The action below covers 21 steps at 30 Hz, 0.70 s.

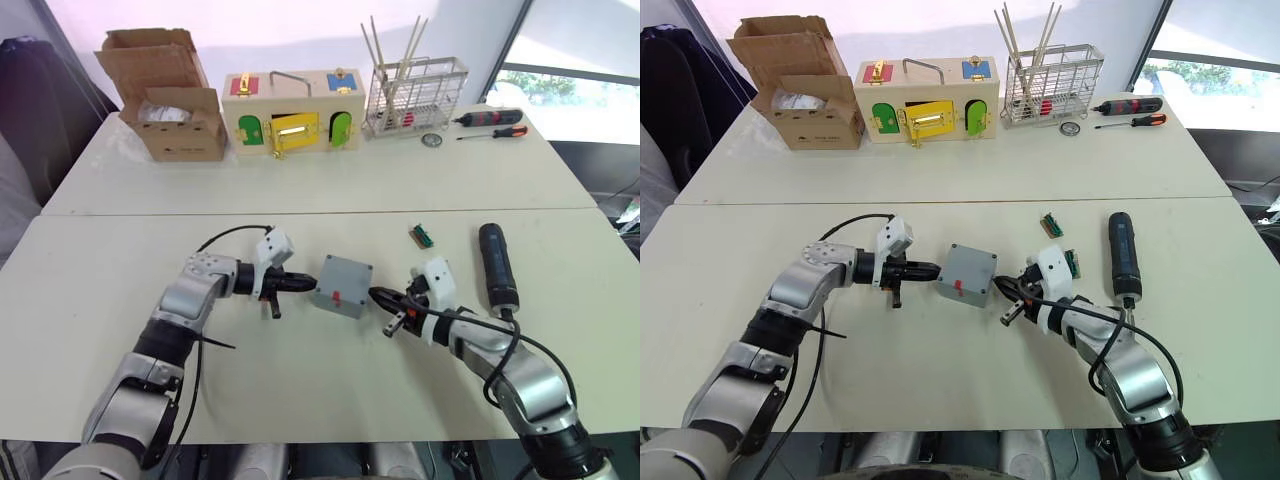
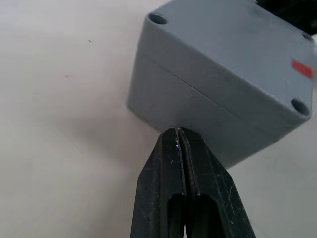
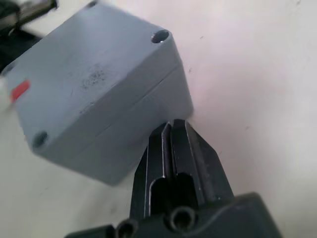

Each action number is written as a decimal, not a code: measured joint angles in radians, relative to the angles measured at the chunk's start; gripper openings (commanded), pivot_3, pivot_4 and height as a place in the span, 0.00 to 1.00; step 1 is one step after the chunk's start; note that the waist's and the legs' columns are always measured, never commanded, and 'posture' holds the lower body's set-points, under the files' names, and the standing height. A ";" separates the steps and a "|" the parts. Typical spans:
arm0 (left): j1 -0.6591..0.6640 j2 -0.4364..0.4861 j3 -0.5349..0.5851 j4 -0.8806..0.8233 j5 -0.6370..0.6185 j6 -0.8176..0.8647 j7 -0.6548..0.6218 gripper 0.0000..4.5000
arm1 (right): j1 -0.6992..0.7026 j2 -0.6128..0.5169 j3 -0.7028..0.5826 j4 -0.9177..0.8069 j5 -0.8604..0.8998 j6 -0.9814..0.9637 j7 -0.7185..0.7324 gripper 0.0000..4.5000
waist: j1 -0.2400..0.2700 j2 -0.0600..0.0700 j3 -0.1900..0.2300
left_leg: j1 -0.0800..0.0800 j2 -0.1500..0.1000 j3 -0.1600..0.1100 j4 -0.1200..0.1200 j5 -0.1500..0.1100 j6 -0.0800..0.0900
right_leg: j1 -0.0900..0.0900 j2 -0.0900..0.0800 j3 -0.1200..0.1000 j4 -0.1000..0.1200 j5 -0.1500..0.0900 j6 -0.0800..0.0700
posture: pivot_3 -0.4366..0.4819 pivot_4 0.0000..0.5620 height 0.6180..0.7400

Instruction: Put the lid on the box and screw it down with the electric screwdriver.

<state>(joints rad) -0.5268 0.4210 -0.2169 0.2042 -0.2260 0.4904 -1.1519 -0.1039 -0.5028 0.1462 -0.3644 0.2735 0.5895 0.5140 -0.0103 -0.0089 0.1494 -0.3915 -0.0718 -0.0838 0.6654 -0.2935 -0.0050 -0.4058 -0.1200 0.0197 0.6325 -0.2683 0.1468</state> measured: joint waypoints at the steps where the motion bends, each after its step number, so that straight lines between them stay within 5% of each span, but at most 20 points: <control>1: 0.012 0.002 0.000 -0.019 -0.003 0.010 0.005 0.00 | -0.001 0.003 0.000 0.004 -0.002 -0.003 0.004 0.01 | 0.001 0.000 0.000 | 0.000 0.000 0.000 0.000 0.000 0.000 | 0.000 0.000 0.000 0.000 0.000 0.000 | 0.48 0.27 0.92; 14: 0.026 0.005 0.036 -0.070 -0.017 0.051 0.074 0.00 | 0.002 0.007 0.001 -0.006 -0.017 0.013 0.032 0.01 | 0.000 0.000 0.000 | 0.000 0.000 0.000 0.000 0.000 -0.001 | 0.000 0.000 0.000 0.000 0.000 0.000 | 0.48 0.27 0.92; 17: 0.023 0.067 0.052 -0.127 -0.026 0.051 0.075 0.00 | 0.028 -0.059 -0.007 -0.073 -0.056 0.023 0.020 0.01 | 0.000 0.001 0.000 | -0.001 0.000 0.000 0.000 0.000 -0.001 | -0.001 0.000 0.000 0.000 0.000 0.000 | 0.48 0.27 0.92; 21: -0.017 0.175 0.129 -0.366 -0.091 0.132 0.076 0.00 | 0.124 -0.062 -0.193 -0.225 -0.010 0.118 -0.031 0.01 | 0.011 0.000 0.001 | -0.003 0.000 -0.001 0.000 0.003 -0.005 | -0.002 -0.001 0.000 0.000 0.000 0.000 | 0.48 0.27 0.92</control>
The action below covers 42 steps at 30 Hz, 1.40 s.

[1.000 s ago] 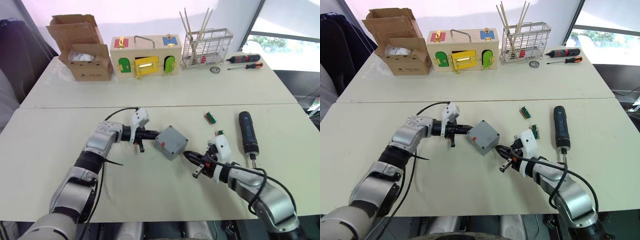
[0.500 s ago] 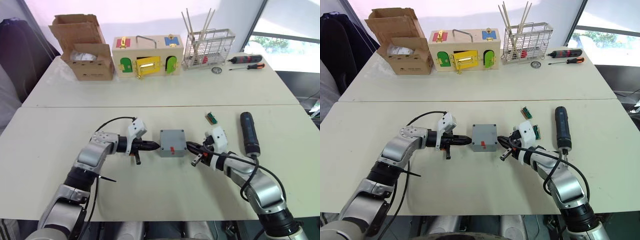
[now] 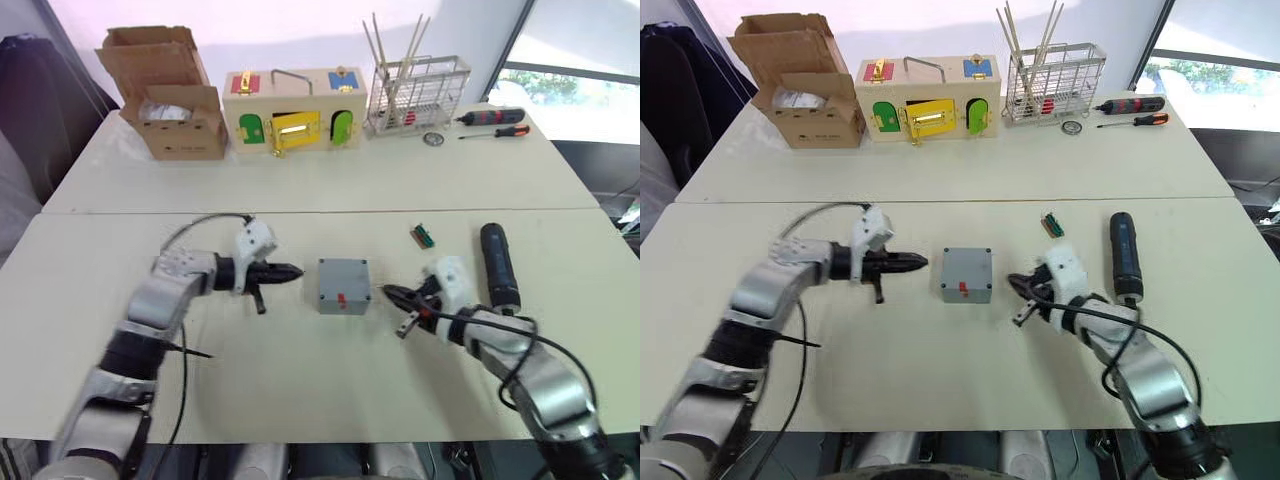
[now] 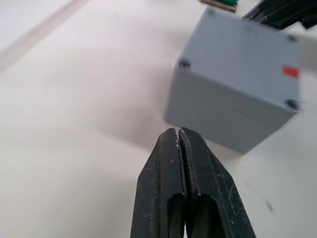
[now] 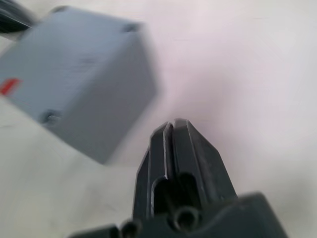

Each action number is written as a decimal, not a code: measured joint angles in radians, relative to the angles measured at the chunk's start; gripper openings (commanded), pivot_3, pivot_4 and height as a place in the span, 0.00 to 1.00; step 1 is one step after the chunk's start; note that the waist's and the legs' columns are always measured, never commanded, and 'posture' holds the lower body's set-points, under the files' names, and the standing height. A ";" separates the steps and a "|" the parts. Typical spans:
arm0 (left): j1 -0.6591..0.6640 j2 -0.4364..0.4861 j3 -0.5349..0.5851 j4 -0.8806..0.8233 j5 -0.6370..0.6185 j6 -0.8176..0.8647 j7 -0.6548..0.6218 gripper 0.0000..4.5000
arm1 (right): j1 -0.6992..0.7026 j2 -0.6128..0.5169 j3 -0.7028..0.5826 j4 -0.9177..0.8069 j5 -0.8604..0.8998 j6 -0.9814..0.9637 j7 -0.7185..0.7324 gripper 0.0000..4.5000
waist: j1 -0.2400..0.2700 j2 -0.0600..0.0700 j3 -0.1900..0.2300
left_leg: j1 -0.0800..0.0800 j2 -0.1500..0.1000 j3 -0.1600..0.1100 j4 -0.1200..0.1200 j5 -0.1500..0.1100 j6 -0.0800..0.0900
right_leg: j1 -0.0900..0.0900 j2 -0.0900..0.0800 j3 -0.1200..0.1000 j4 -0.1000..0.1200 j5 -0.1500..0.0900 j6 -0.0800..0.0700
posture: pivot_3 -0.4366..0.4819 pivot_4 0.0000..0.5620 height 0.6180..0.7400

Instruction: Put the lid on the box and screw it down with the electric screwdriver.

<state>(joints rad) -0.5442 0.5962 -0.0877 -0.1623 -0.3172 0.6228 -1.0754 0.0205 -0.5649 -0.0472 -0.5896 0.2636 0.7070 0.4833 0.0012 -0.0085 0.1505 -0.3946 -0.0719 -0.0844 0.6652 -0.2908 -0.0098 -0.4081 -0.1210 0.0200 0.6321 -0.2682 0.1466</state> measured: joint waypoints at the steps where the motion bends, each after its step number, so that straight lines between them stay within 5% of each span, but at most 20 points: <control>1: -0.036 -0.010 0.015 -0.072 -0.047 0.041 0.008 0.00 | 0.018 0.032 -0.064 -0.048 0.044 0.027 -0.015 0.01 | 0.008 0.000 0.000 | 0.000 0.000 0.000 0.001 -0.001 0.002 | 0.001 0.000 0.000 0.000 0.000 0.000 | 0.48 0.27 0.92; 4: -0.064 -0.035 0.017 -0.191 -0.141 0.098 0.004 0.00 | 0.056 0.107 -0.174 -0.146 0.152 0.073 -0.044 0.20 | 0.011 0.002 -0.001 | 0.003 0.000 0.000 0.000 -0.002 0.004 | 0.004 0.000 0.000 0.000 0.000 0.000 | 0.48 0.27 0.92; 7: -0.046 -0.057 -0.041 -0.200 -0.192 0.127 -0.017 0.00 | 0.112 0.110 -0.256 -0.168 0.175 0.091 -0.068 0.53 | 0.010 0.002 -0.001 | 0.004 0.000 0.000 0.000 -0.002 0.004 | 0.004 0.000 0.000 0.000 0.000 0.000 | 0.48 0.27 0.92; 10: -0.053 -0.070 -0.131 -0.121 -0.128 0.045 -0.022 0.00 | 0.161 0.090 -0.272 -0.150 0.153 0.080 -0.078 0.83 | 0.010 0.003 -0.001 | 0.004 -0.001 0.001 0.000 -0.002 0.004 | 0.004 0.001 0.000 0.000 0.000 0.000 | 0.48 0.27 0.92; 13: -0.076 -0.087 -0.175 -0.023 -0.059 -0.033 -0.011 0.00 | 0.173 0.076 -0.270 -0.098 0.126 0.059 -0.082 1.00 | 0.010 0.003 -0.001 | 0.004 -0.001 0.001 0.000 -0.002 0.004 | 0.004 0.001 0.000 0.000 0.000 0.000 | 0.48 0.27 0.92; 20: -0.093 -0.119 -0.207 0.042 -0.009 -0.121 -0.013 0.00 | 0.089 0.089 -0.201 0.056 0.054 -0.024 -0.111 1.00 | 0.005 0.003 -0.001 | 0.004 0.000 0.001 0.000 -0.002 0.004 | 0.003 0.001 0.000 0.000 0.000 0.000 | 0.48 0.27 0.92; 27: -0.093 -0.106 -0.204 0.038 -0.010 -0.113 -0.008 0.00 | 0.030 0.104 -0.155 0.166 0.019 -0.044 -0.131 0.59 | 0.010 0.003 0.000 | 0.003 0.000 0.001 0.000 -0.002 0.004 | 0.003 0.001 0.000 0.000 0.000 0.000 | 0.48 0.27 0.92; 40: -0.053 -0.087 -0.205 -0.007 -0.017 -0.088 0.011 0.00 | -0.003 0.094 -0.155 0.204 0.003 -0.078 -0.132 0.59 | 0.009 0.003 0.000 | 0.003 0.000 0.001 0.000 -0.002 0.004 | 0.003 0.001 0.000 0.000 0.000 0.000 | 0.48 0.27 0.92; 42: -0.054 -0.087 -0.205 -0.008 -0.017 -0.088 0.011 0.00 | -0.003 0.097 -0.157 0.206 0.004 -0.079 -0.134 0.38 | 0.008 0.003 0.000 | 0.003 0.000 0.001 0.000 -0.002 0.004 | 0.003 0.001 0.000 0.000 0.000 0.000 | 0.48 0.27 0.92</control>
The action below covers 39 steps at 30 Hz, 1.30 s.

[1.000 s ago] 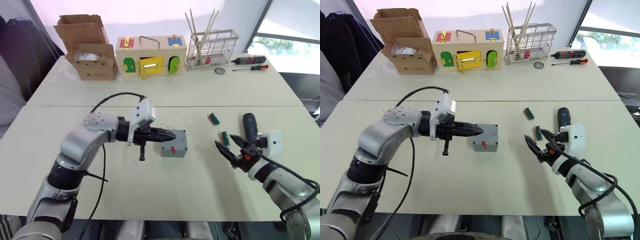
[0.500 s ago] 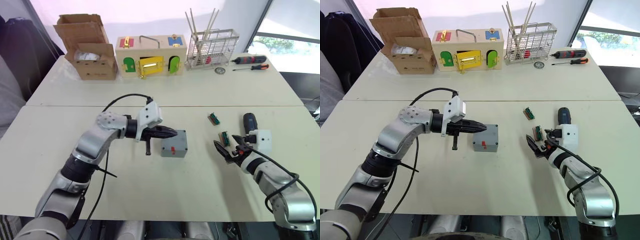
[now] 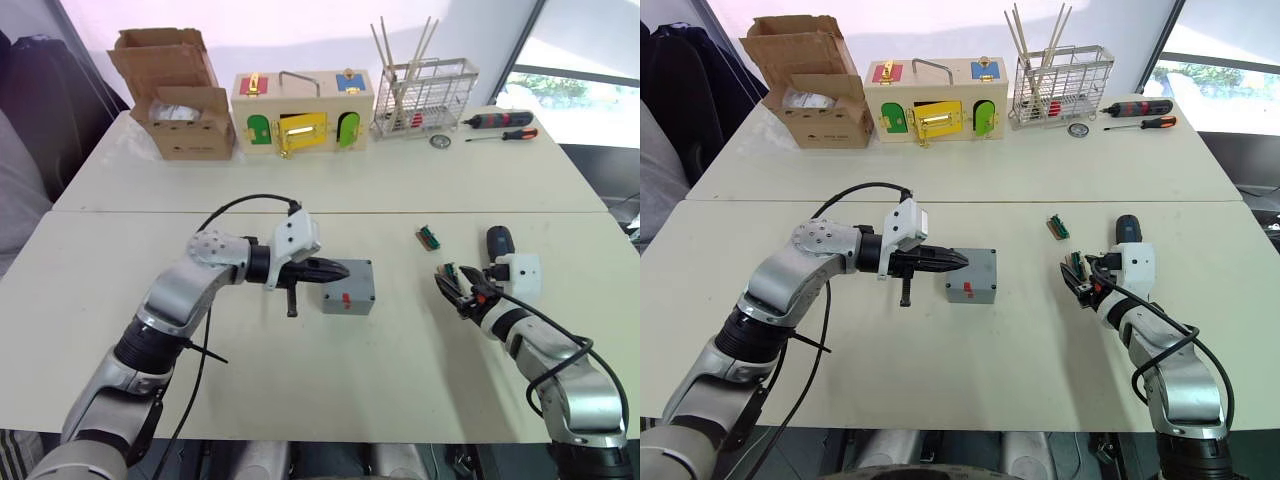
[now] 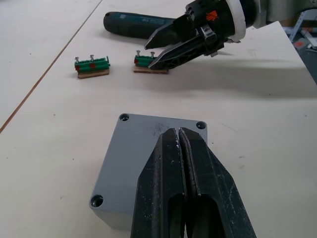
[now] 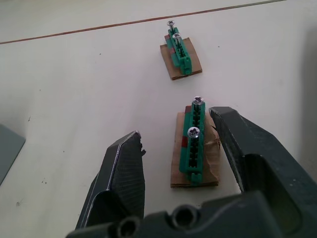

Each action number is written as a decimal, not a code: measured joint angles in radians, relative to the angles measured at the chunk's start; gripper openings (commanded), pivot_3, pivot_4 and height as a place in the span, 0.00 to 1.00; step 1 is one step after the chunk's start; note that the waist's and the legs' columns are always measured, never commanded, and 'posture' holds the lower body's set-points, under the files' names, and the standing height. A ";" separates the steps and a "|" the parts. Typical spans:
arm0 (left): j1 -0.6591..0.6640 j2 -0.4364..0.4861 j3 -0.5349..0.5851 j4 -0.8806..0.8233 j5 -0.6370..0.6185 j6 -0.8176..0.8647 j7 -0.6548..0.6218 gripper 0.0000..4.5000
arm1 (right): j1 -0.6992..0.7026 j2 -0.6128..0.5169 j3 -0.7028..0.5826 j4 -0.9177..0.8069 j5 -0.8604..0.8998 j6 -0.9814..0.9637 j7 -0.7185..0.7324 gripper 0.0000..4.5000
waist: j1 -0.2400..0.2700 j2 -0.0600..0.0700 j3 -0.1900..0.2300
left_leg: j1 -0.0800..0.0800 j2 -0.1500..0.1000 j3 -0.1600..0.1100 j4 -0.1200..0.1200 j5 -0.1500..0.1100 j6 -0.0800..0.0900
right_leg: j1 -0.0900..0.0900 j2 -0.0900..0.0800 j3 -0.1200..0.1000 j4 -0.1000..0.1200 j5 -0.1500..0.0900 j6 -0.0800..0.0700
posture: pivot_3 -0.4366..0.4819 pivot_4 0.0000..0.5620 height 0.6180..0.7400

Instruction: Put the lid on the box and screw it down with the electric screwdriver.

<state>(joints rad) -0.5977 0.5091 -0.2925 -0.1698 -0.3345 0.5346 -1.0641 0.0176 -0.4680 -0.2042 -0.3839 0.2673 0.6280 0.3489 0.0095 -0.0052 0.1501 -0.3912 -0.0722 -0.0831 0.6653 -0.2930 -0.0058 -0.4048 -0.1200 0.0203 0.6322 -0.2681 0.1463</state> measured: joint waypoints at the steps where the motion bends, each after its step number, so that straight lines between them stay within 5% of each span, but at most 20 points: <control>1: 0.000 0.000 0.000 0.000 0.000 0.000 0.000 0.00 | 0.000 0.001 -0.001 0.001 0.000 -0.001 0.000 0.29 | 0.000 0.000 0.000 | 0.000 0.000 0.000 0.000 0.000 0.000 | 0.000 0.000 0.000 0.000 0.000 0.000 | 0.48 0.27 0.92; 4: 0.000 0.000 -0.001 0.000 0.000 0.000 -0.002 0.00 | 0.001 0.002 -0.001 0.003 0.000 -0.007 0.002 0.01 | 0.000 0.000 0.000 | 0.000 0.000 0.000 0.000 0.000 0.000 | 0.000 0.000 0.000 0.000 0.000 0.000 | 0.48 0.27 0.92; 31: -0.001 0.016 0.006 0.036 -0.001 -0.005 -0.020 0.00 | 0.011 0.018 -0.093 -0.098 0.100 0.047 -0.032 0.01 | 0.001 0.000 0.000 | 0.000 0.000 0.000 0.000 0.000 0.000 | 0.000 0.000 0.000 0.000 0.000 0.000 | 0.48 0.27 0.92; 39: 0.005 0.115 0.090 0.011 -0.062 0.045 -0.057 0.00 | -0.113 -0.015 -0.027 -0.234 0.227 0.087 0.060 0.01 | -0.022 0.002 0.001 | 0.000 0.001 -0.001 -0.002 0.000 0.000 | -0.001 0.001 -0.001 0.000 0.000 0.000 | 0.48 0.27 0.92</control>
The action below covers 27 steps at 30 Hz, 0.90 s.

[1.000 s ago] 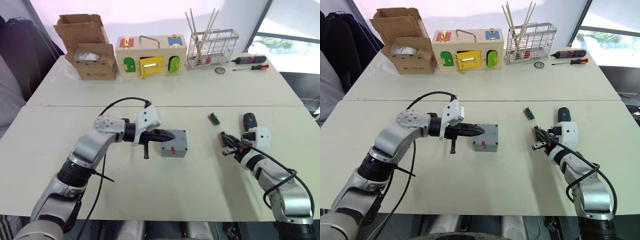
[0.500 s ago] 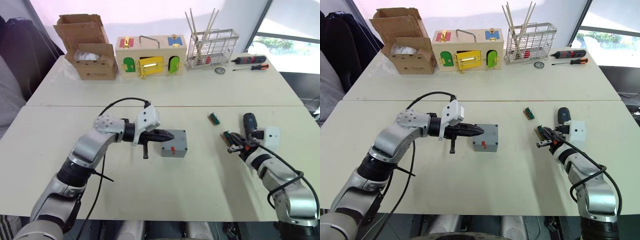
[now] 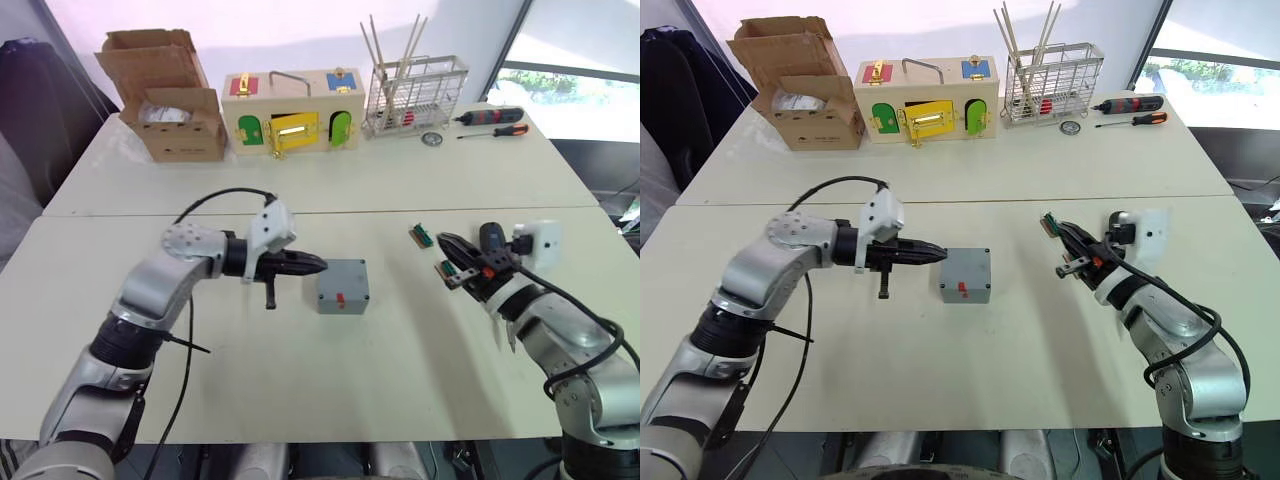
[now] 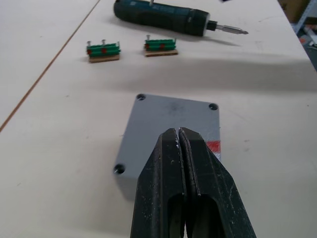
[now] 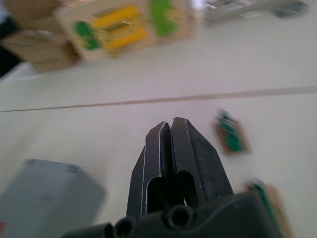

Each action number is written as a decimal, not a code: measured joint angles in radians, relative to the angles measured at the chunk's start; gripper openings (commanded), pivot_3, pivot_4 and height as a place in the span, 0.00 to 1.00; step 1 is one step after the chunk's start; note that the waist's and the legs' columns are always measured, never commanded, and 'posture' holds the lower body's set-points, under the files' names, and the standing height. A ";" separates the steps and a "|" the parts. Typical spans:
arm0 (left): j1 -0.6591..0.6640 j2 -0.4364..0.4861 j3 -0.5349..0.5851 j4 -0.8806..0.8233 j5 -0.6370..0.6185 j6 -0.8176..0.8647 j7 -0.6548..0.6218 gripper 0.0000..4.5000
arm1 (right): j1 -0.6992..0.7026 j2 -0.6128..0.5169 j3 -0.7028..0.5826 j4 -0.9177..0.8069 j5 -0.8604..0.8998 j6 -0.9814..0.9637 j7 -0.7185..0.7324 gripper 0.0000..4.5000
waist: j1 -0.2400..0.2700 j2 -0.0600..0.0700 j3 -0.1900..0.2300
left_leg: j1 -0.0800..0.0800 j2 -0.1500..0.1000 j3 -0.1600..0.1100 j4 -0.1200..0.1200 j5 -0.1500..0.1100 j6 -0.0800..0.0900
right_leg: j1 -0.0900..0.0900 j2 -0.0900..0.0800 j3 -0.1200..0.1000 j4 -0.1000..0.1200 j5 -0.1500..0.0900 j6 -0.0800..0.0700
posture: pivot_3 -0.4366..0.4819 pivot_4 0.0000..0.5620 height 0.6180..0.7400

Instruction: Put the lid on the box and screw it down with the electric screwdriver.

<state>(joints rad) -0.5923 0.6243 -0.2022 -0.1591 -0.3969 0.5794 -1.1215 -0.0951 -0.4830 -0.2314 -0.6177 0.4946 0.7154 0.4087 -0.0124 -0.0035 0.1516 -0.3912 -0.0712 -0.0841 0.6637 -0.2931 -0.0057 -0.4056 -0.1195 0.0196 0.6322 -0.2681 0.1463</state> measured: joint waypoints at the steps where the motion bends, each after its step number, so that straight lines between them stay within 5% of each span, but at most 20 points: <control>1: 0.004 0.011 0.010 -0.013 -0.011 0.010 -0.004 0.00 | -0.012 0.000 0.025 0.000 0.006 0.009 0.009 0.01 | 0.001 0.000 0.000 | 0.000 0.000 0.000 0.000 0.000 0.000 | 0.000 0.000 0.000 0.000 0.000 0.000 | 0.48 0.27 0.92; 10: 0.116 0.073 0.073 -0.127 -0.065 0.094 0.047 0.00 | -0.084 0.011 0.231 0.119 0.002 0.002 0.100 0.01 | 0.005 0.000 0.001 | 0.000 -0.001 0.000 0.001 0.000 0.000 | 0.000 -0.001 0.000 0.000 0.000 0.000 | 0.48 0.27 0.92; 27: 0.154 0.063 0.079 -0.203 -0.096 0.139 0.142 0.00 | -0.127 0.017 0.266 0.237 -0.055 -0.085 0.150 0.01 | 0.001 0.000 0.001 | 0.000 0.000 0.000 0.000 0.000 0.000 | -0.001 -0.001 0.001 0.000 0.000 0.000 | 0.48 0.27 0.92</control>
<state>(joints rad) -0.4381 0.6873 -0.1233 -0.3620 -0.4931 0.7186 -0.9796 -0.2226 -0.4657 0.0349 -0.3805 0.4396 0.6303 0.5592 -0.0111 -0.0032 0.1522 -0.3917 -0.0716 -0.0841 0.6640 -0.2929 -0.0060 -0.4063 -0.1202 0.0203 0.6321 -0.2681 0.1462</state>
